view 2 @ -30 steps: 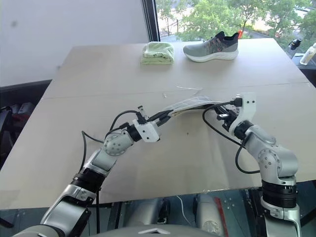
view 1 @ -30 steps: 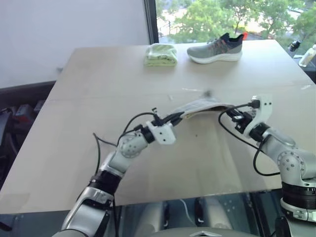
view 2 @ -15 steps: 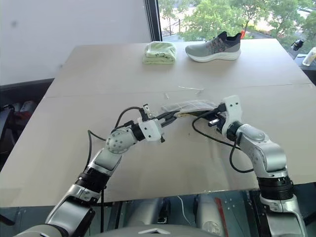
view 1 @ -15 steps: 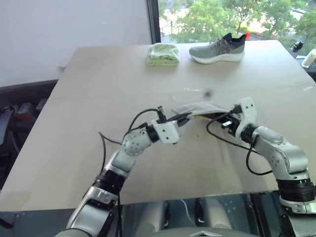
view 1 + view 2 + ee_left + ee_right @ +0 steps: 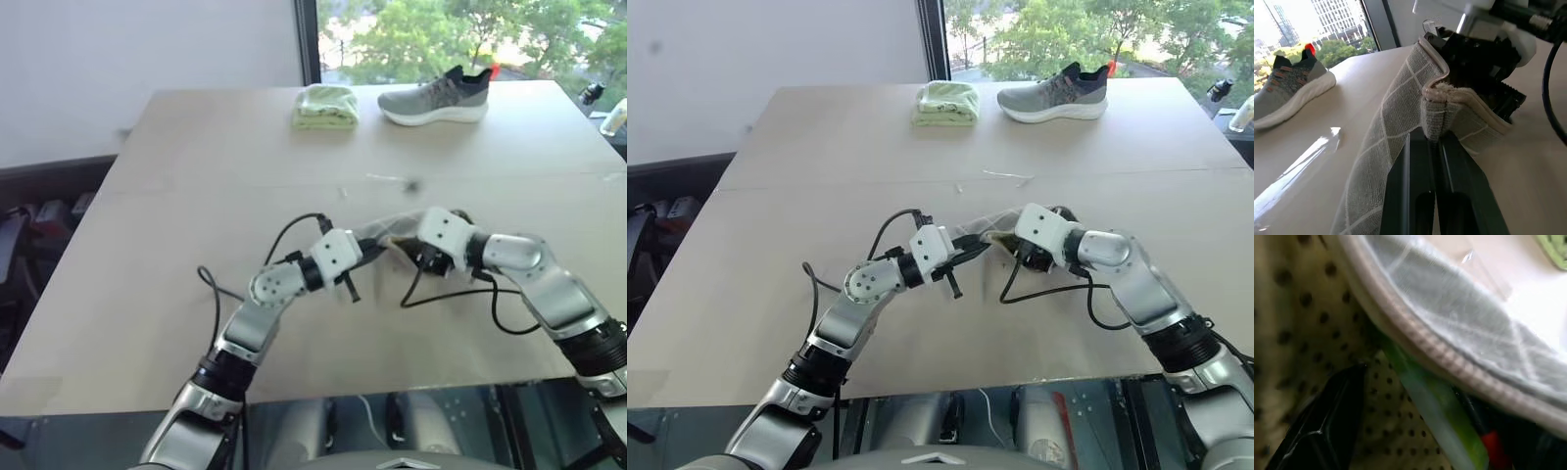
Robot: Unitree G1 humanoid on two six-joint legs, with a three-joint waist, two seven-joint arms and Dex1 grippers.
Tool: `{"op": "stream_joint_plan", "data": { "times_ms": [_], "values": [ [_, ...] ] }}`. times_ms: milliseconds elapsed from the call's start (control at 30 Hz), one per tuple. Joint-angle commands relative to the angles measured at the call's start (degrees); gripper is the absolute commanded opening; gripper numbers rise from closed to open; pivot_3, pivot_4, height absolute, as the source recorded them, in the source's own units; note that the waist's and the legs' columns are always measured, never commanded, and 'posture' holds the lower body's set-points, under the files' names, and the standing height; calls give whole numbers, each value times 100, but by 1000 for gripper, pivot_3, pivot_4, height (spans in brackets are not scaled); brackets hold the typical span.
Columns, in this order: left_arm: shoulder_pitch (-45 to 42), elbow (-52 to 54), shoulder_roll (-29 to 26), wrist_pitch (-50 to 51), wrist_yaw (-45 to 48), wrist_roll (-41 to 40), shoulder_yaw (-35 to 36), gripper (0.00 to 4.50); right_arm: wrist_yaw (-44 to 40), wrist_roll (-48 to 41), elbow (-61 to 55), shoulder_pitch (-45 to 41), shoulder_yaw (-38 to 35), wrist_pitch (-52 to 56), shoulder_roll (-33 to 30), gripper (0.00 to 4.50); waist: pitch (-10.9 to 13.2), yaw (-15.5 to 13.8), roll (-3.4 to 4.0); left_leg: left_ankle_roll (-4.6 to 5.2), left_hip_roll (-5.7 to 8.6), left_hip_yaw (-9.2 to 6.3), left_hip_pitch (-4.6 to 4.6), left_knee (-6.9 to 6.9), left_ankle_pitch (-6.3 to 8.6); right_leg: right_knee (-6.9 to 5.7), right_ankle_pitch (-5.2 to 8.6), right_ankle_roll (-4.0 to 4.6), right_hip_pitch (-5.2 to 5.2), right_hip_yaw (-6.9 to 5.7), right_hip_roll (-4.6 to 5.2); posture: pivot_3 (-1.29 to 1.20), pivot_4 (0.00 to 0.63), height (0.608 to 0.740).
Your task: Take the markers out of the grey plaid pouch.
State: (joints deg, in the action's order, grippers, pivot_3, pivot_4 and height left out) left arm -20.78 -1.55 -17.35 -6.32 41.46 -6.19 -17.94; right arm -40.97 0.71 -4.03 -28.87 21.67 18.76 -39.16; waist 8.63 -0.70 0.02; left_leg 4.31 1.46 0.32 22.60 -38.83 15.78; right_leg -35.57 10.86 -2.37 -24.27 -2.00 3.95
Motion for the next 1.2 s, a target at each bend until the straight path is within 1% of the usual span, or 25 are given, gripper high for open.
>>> {"op": "stream_joint_plan", "data": {
  "times_ms": [33, 67, 167, 267, 300, 367, 400, 533, 600, 733, 900, 1100, 1200],
  "values": [
    [-86, 397, 60, 19, 21, -150, 146, 0, -151, 460, 534, -124, 248, -589, 58, 3906, 1, -7, -1, -11, 0, 0, 1, 0, -7, 0, 0, 0, 0, 0, 0, 0, 150, 740],
    [-97, 388, 63, 12, 14, -128, 151, 0, -141, 565, 708, -154, 282, -760, 95, 3906, 2, -3, -3, -16, 0, 0, 1, 0, -9, 1, 0, 0, 0, 0, 0, 0, 150, 740],
    [-119, 353, 63, -1, -36, -70, 191, 0, -74, 745, 985, -212, 207, -1101, 204, 3256, 1, -3, -7, -18, -1, 2, -1, 0, -10, 3, 0, 0, 2, 1, 0, 0, 150, 740],
    [-111, 331, 55, -25, -86, 4, 219, 0, -67, 893, 1109, -206, 132, -1320, 239, 1893, 1, -9, -7, -19, -1, 1, -1, -1, -11, 0, -1, 1, 2, 2, 0, 0, 150, 740],
    [-111, 295, 29, -95, -120, 111, 207, 0, -53, 923, 1125, -194, 95, -1386, 250, 1369, 1, -10, -7, -19, -1, 1, -1, -2, -11, 0, -1, 1, 2, 2, 1, 0, 150, 740],
    [-121, 155, -52, -348, -187, 417, 145, 0, -46, 961, 1122, -162, 25, -1475, 261, 595, 0, -13, -8, -20, 0, 0, -2, -4, -11, -1, -1, 1, 3, 2, 1, 0, 150, 740],
    [-125, 84, -78, -450, -211, 533, 125, 0, -51, 975, 1101, -145, -8, -1512, 264, 309, -1, -13, -9, -20, 0, 0, -2, -4, -11, -1, -1, 1, 4, 1, 2, 0, 150, 740],
    [-198, -141, -53, -594, -435, 816, 199, 0, -59, 1018, 840, -68, -160, -1548, 233, 308, -1, -16, -9, -20, 1, 1, -2, -5, -11, 0, -1, 2, 4, 4, 4, 0, 150, 740],
    [-292, -331, -121, -775, -598, 1108, 197, 0, -73, 942, 575, -18, -294, -1417, 238, 308, 0, -18, -10, -20, 2, 1, 0, -5, -11, 0, -1, 2, 4, 3, 6, 0, 150, 740],
    [-417, -655, -250, -1009, -800, 1445, 218, 0, -252, 549, -43, 122, -579, -1032, 318, 308, 0, -14, -10, -20, 1, 0, 0, -5, -11, 0, -1, 2, 3, 3, 6, 0, 150, 740],
    [-481, -850, -339, -1167, -813, 1451, 270, 0, -566, 479, -553, 339, -770, -934, -46, 308, 1, -16, -10, -18, 0, 0, 1, -5, -10, 0, -1, 1, 2, 1, 7, 0, 150, 740],
    [-454, -889, -375, -1257, -840, 1472, 246, 0, -644, 196, -934, 521, -1133, -892, -151, 308, 1, -15, -10, -1, 1, -1, 3, -6, 0, 1, -1, 1, 2, 0, 9, 0, 150, 740],
    [-427, -883, -385, -1259, -853, 1478, 249, 0, -831, 15, -1108, 667, -1272, -1019, -284, 308, 1, -15, -10, 0, -1, -1, 3, -6, 1, 1, -1, 1, 2, -1, 9, 0, 150, 740]
  ]
}}
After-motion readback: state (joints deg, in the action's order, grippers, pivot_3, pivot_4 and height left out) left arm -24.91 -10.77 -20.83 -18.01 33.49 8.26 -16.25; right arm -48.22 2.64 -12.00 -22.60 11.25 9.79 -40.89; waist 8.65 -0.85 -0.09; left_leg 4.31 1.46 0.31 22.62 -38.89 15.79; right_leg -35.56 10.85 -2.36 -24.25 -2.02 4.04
